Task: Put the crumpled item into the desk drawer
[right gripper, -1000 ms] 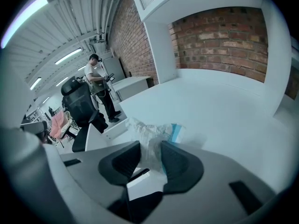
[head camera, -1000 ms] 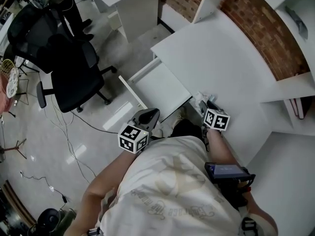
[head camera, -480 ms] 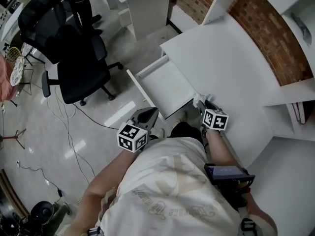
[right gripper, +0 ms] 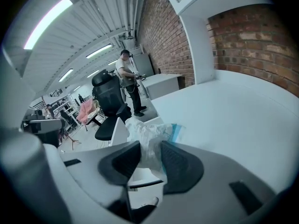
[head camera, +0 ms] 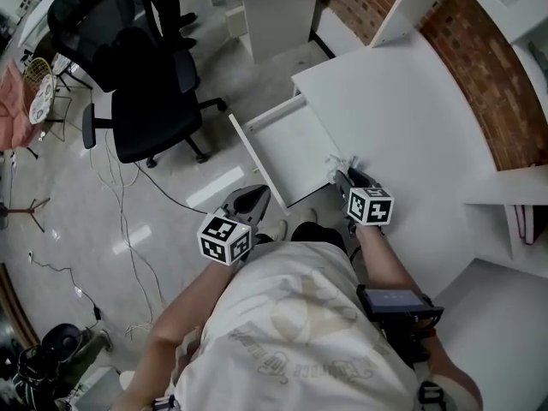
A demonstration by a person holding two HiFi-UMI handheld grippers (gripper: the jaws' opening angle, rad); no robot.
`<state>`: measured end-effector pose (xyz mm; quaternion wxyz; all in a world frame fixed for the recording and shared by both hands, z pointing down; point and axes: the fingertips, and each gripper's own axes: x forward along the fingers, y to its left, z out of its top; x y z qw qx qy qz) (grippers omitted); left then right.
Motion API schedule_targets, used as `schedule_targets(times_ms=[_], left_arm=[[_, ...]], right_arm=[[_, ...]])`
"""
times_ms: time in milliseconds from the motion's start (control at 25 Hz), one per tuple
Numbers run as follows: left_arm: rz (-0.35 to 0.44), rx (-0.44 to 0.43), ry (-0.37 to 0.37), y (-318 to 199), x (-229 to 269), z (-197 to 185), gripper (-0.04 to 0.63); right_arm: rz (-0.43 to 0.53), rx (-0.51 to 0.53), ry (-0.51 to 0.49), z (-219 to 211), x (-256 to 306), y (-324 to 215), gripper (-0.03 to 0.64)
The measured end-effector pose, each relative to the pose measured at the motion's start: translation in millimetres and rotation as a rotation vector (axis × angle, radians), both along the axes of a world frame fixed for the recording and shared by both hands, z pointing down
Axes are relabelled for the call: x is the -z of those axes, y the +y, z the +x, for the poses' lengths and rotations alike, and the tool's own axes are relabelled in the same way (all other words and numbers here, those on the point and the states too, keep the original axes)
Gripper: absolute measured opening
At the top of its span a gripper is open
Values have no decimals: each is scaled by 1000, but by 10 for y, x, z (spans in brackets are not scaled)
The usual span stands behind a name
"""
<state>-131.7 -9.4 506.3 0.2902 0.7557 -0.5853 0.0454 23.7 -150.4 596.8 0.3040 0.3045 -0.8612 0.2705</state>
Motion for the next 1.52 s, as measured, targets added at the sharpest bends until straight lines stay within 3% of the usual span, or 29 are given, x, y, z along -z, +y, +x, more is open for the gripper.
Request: schedule_targets(times_ms=[400, 680, 1520], left_arm=[[-39, 132, 13, -149, -32, 137, 27], [-76, 189, 5, -113, -64, 222, 26], [-161, 325, 34, 212, -250, 230, 27]], right_arm=[[-12, 234, -17, -273, 44, -14, 156], [-56, 335, -35, -448, -65, 48, 156], [-172, 472, 21, -876, -570, 217, 156]])
